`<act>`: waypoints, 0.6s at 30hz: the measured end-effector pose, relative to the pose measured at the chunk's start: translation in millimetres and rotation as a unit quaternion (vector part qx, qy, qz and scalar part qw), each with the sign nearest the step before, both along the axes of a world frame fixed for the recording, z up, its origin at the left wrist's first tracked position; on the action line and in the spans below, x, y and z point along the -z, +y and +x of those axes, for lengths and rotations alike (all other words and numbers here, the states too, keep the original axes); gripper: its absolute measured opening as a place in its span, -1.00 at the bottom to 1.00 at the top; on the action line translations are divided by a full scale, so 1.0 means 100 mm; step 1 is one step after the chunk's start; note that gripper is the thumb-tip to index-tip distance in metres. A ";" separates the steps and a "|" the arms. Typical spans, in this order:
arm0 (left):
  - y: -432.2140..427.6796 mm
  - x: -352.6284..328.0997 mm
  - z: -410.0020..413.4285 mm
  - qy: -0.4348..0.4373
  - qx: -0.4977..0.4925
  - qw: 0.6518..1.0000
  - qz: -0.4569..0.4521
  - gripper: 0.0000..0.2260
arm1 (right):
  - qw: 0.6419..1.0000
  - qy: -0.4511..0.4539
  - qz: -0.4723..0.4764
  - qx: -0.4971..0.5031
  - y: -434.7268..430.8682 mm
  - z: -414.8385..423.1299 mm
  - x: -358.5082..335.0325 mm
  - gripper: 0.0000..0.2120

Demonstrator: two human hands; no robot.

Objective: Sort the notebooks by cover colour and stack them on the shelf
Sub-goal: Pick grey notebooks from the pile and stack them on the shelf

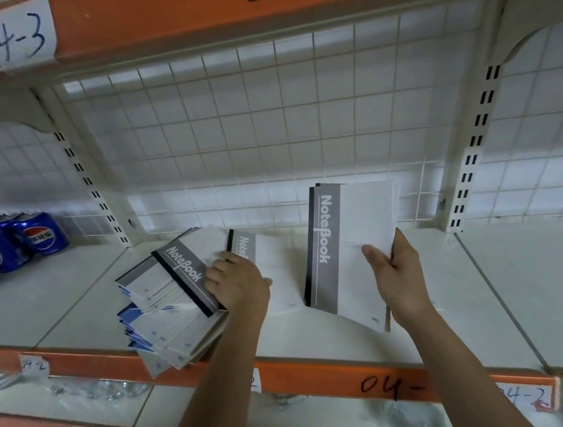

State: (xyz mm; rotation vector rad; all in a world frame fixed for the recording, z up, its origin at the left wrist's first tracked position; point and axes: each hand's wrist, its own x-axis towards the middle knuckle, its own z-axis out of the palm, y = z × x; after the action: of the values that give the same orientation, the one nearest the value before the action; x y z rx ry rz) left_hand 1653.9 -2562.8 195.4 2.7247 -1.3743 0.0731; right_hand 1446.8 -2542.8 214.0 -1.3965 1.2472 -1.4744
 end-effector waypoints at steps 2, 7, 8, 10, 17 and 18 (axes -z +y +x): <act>-0.02 -0.04 0.03 0.016 0.001 0.999 -0.034 -0.23 | 1.000 0.000 -0.006 0.002 0.01 -0.03 0.00 -0.77; 0.10 -0.17 -0.04 0.115 0.063 0.911 -0.390 -0.78 | 0.999 -0.041 0.003 0.021 0.01 -0.12 -0.02 -0.76; 0.11 -0.24 -0.06 0.148 0.058 0.881 -0.446 -0.76 | 0.998 -0.051 0.007 0.025 0.01 -0.14 -0.03 -0.76; 0.11 -0.34 -0.13 0.252 0.062 0.834 -0.487 -0.73 | 0.998 -0.057 0.007 0.020 0.01 -0.15 -0.07 -0.76; 0.20 -0.13 -0.61 0.362 0.202 0.829 -0.375 -0.85 | 0.994 -0.097 -0.003 -0.057 0.16 -0.01 -0.13 -0.77; 0.21 -0.07 -0.65 0.355 0.199 0.826 -0.390 -0.84 | 0.995 -0.085 0.000 -0.055 0.19 0.01 -0.13 -0.72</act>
State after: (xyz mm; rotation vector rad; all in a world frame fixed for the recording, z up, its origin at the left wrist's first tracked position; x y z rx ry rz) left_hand 1588.5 -2541.6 202.9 1.5123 -1.2398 -0.3095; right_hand 1448.1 -2523.7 227.4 -1.2896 1.0486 -1.4835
